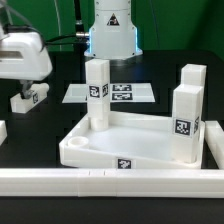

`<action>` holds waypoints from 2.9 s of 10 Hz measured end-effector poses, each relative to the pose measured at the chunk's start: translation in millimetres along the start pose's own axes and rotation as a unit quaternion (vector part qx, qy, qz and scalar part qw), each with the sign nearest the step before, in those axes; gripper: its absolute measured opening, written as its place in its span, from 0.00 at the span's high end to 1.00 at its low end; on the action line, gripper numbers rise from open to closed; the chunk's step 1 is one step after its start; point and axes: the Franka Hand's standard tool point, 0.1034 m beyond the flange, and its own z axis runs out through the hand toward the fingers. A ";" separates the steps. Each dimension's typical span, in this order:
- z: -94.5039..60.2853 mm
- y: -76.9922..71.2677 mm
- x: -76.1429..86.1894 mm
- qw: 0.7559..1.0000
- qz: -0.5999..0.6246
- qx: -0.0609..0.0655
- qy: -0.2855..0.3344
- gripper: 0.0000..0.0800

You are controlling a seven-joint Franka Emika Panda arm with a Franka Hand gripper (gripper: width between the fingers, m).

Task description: Assemble desk

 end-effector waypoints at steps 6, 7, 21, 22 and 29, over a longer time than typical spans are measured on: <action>14.3 9.7 -19.8 0.976 0.006 0.012 -0.218 0.19; 17.1 13.2 -18.4 0.967 -0.002 -0.004 -0.254 0.19; 37.8 7.5 -20.3 0.908 0.014 -0.040 -0.416 0.64; 37.8 5.2 -20.8 0.908 0.021 -0.044 -0.416 0.64; -23.2 -35.2 -4.7 0.925 -0.006 -0.050 -0.378 0.64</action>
Offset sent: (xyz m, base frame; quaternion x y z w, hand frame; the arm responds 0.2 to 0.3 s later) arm 0.0000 0.0000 0.0000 0.0000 -0.1938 0.0000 0.9810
